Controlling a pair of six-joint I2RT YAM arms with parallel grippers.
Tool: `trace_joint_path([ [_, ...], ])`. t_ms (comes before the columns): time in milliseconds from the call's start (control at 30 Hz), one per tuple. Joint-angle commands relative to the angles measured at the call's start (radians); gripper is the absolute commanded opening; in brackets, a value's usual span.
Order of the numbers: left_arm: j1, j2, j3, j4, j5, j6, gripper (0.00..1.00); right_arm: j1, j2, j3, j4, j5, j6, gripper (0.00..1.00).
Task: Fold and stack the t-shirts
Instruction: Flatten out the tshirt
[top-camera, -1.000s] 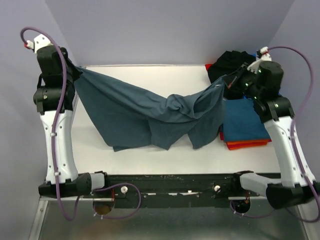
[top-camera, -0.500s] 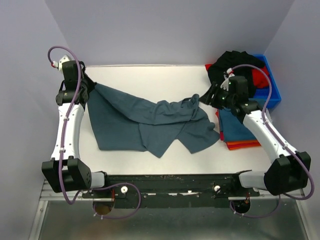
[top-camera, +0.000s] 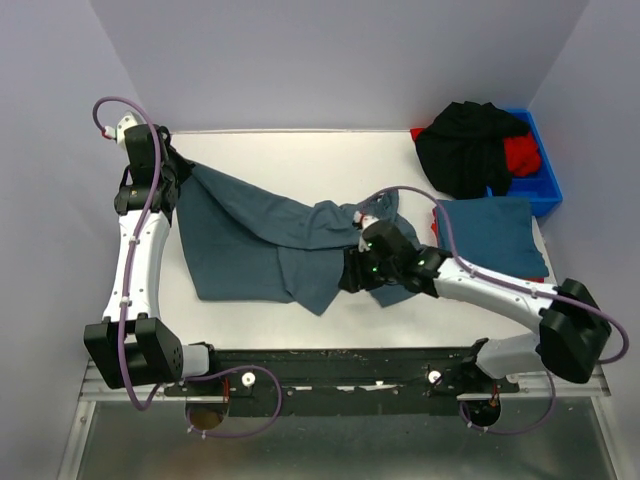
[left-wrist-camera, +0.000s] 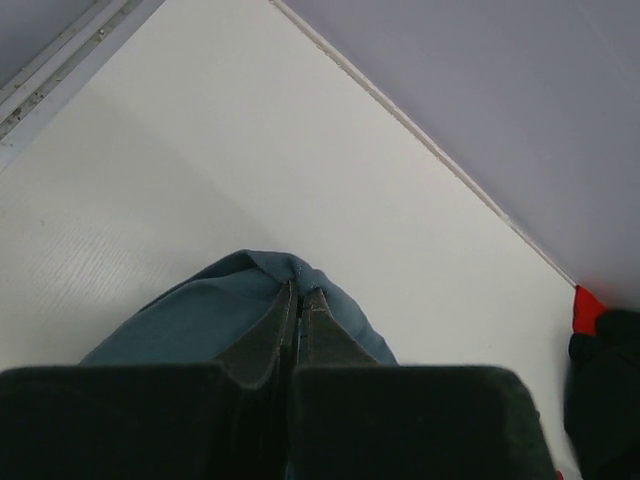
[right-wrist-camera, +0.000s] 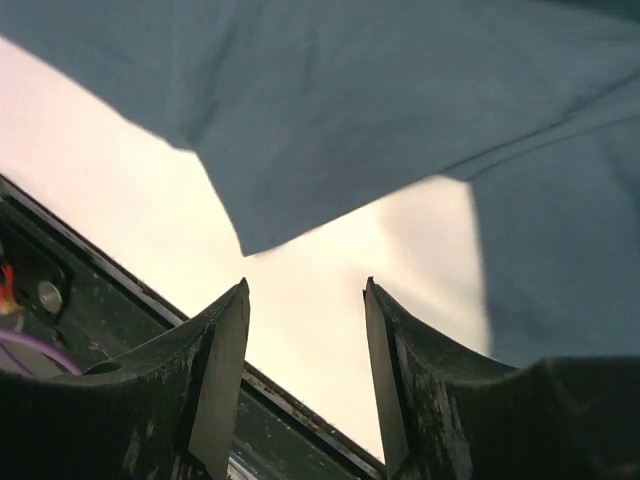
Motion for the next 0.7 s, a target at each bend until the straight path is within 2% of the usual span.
trace_joint_path([
  [0, 0.007, -0.027, -0.009, 0.046, 0.029, -0.006, 0.0, 0.162, 0.114, 0.068, -0.027, 0.191, 0.005, 0.57],
  [333, 0.009, -0.02, -0.015, 0.048, 0.033, 0.001, 0.0, 0.36, 0.358, 0.24, -0.084, 0.328, -0.048, 0.56],
  [667, 0.009, -0.015, -0.018, 0.052, 0.035, 0.0, 0.0, 0.393, 0.511, 0.317, -0.123, 0.366, -0.052, 0.56],
])
